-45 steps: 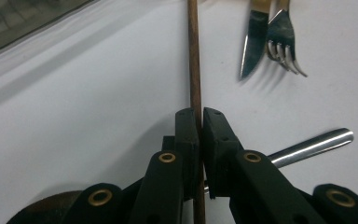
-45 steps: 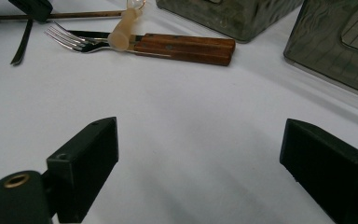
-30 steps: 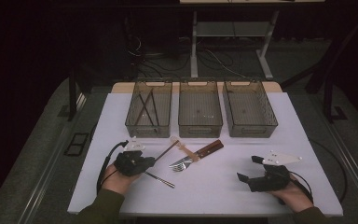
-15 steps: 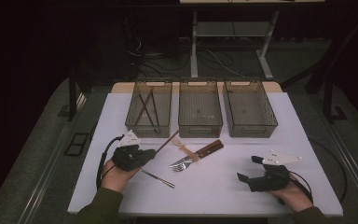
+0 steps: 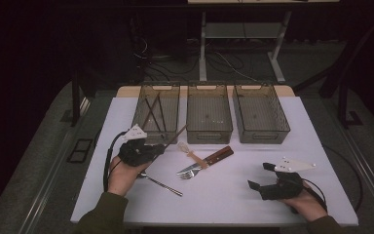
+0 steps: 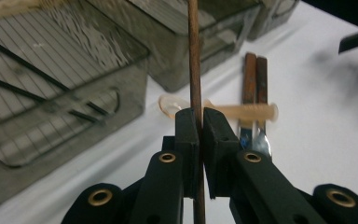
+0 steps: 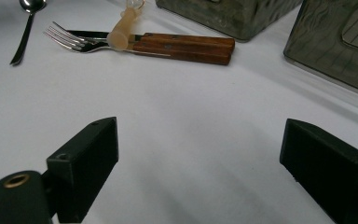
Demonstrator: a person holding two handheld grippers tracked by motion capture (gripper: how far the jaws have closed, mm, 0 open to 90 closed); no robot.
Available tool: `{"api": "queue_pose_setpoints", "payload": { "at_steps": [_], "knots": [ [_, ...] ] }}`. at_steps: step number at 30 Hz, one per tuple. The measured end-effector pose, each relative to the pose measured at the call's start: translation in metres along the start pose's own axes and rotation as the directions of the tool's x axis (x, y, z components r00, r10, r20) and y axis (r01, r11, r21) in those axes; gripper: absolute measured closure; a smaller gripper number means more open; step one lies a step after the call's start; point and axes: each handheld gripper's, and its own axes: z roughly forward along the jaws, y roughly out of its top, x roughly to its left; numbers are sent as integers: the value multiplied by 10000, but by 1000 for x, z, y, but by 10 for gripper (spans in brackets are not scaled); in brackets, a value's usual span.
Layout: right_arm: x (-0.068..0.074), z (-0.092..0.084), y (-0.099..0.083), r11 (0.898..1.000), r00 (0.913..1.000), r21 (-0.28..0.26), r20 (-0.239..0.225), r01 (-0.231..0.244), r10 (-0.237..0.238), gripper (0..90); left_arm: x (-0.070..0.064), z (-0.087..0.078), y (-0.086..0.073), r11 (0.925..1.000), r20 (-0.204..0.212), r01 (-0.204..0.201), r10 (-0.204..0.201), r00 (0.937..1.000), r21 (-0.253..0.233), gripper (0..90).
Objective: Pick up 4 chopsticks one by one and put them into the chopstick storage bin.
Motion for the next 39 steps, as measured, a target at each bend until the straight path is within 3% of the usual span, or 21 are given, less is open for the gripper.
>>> {"api": "queue_pose_setpoints", "payload": {
  "at_steps": [17,31,39],
  "knots": [
    [0,-1,0,9999,9999,-23,5,-130,130,111,29,16,46,9984,-494,249,-274,9984,-498,853],
    [1,-2,0,9999,9999,-93,9,-134,134,111,51,29,91,9963,-1060,-61,-30,9944,-861,853],
    [0,-3,0,9996,9998,-199,12,-191,192,111,69,41,107,9941,-1459,33,-192,9891,-1085,853]
  ]
}}
